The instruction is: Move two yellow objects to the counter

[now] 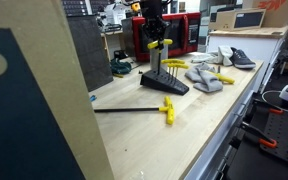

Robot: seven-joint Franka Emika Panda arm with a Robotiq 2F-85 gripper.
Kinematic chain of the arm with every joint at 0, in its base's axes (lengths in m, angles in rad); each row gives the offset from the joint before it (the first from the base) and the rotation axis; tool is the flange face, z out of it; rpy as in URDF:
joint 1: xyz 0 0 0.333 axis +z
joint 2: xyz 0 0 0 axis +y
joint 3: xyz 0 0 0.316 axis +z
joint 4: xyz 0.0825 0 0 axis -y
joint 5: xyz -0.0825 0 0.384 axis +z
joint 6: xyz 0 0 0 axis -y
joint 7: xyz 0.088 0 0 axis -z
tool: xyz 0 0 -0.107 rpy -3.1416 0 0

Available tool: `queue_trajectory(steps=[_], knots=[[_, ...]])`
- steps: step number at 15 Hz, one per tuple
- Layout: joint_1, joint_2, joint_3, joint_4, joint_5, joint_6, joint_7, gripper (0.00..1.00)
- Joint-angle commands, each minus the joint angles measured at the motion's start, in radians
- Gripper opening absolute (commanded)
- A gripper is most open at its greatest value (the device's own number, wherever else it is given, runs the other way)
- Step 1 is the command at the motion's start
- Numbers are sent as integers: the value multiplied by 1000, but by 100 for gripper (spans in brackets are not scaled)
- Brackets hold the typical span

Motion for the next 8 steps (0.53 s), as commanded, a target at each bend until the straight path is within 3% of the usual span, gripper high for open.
queue_trajectory(steps=[1, 5, 8], knots=[[-5, -59, -5, -66, -7, 51, 104, 6], [-11, -64, -12, -79, 15, 65, 258, 6], [-15, -60, -9, -94, 19, 93, 261, 6]])
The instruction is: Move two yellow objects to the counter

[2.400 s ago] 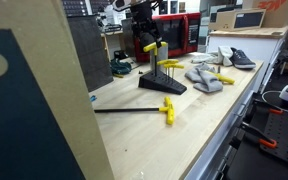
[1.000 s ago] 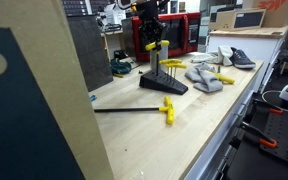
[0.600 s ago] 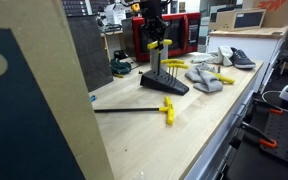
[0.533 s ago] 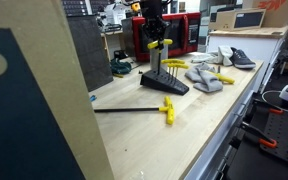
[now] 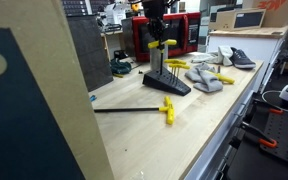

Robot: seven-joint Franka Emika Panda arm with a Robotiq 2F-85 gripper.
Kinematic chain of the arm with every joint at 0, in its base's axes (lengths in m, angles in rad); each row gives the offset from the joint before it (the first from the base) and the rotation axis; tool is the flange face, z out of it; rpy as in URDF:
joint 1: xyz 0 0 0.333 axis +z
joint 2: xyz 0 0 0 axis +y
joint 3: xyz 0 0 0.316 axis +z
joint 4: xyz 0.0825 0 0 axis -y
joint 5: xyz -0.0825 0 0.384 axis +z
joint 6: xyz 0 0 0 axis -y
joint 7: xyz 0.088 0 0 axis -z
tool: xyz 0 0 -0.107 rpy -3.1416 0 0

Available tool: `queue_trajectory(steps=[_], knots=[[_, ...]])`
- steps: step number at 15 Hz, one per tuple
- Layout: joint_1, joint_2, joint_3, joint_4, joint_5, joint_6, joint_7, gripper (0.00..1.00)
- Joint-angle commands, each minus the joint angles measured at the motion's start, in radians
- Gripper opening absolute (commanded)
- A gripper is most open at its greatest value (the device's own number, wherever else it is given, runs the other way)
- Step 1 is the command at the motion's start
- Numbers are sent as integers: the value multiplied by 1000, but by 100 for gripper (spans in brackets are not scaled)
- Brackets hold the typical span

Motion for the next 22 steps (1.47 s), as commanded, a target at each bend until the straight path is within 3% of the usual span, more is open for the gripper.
queue_trajectory(steps=[1, 8, 13, 22], knots=[[-6, -33, 4, -53, 14, 52, 6, 6], [-5, -33, 17, -36, 17, 49, -180, 6], [-15, -18, 15, -13, 79, 40, -317, 6], [-42, -10, -1, 20, 114, 10, -361, 6]])
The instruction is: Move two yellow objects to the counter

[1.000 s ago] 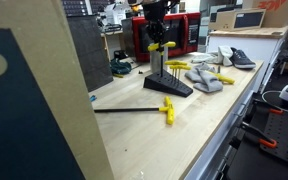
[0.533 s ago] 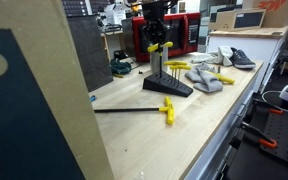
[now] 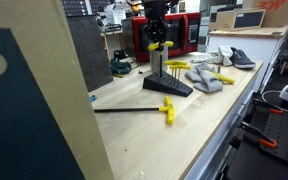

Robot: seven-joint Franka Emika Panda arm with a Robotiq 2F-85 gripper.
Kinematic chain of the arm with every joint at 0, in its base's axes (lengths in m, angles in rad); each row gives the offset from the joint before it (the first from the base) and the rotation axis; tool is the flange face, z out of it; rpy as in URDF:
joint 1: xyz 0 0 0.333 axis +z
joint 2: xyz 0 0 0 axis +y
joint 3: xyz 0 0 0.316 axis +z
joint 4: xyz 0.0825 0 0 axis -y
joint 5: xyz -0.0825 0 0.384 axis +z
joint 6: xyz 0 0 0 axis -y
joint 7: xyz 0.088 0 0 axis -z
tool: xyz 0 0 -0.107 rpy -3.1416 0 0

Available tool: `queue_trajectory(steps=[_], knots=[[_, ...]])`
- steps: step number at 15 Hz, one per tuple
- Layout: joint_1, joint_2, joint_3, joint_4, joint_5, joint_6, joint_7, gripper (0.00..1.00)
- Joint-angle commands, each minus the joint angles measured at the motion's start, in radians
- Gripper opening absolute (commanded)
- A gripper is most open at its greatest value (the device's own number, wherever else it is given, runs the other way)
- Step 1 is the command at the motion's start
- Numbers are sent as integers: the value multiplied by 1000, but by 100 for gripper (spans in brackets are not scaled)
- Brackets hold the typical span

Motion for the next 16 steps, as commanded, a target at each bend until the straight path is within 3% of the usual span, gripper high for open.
queue_trajectory(steps=[1, 16], knots=[[-6, -7, -10, 34, -6, -27, -43, 6], [38, -82, 5, 44, -101, -110, 62, 6]])
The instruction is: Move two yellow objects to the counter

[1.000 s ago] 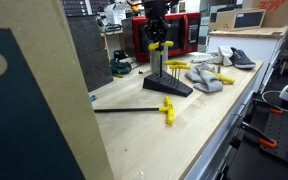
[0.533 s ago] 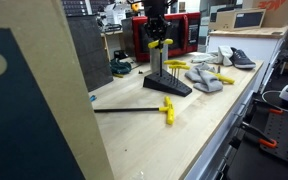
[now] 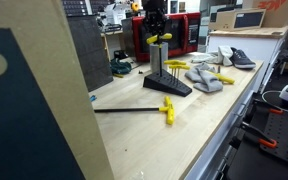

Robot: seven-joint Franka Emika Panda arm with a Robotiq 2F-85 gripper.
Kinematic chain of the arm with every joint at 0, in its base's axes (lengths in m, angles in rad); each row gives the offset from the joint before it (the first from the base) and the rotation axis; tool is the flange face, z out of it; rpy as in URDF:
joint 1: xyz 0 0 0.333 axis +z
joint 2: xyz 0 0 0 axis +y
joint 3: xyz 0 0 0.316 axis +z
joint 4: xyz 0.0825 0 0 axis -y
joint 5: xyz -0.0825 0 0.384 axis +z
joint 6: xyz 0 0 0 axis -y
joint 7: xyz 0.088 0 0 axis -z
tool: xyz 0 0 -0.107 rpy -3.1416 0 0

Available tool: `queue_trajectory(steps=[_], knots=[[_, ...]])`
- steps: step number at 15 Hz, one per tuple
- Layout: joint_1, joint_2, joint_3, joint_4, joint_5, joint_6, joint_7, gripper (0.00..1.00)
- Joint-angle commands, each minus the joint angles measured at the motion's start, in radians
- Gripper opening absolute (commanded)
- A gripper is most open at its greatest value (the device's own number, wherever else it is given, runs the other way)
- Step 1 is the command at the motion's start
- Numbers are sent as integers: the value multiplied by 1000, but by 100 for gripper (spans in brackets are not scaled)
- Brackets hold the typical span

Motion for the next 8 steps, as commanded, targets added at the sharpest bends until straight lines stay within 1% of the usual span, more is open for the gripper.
queue_trajectory(steps=[1, 5, 8], knots=[[18, -79, 5, -6, -56, -77, 60, 6], [33, -163, 14, -41, -100, -164, 121, 6], [43, -222, 22, -90, -129, -244, 169, 6]])
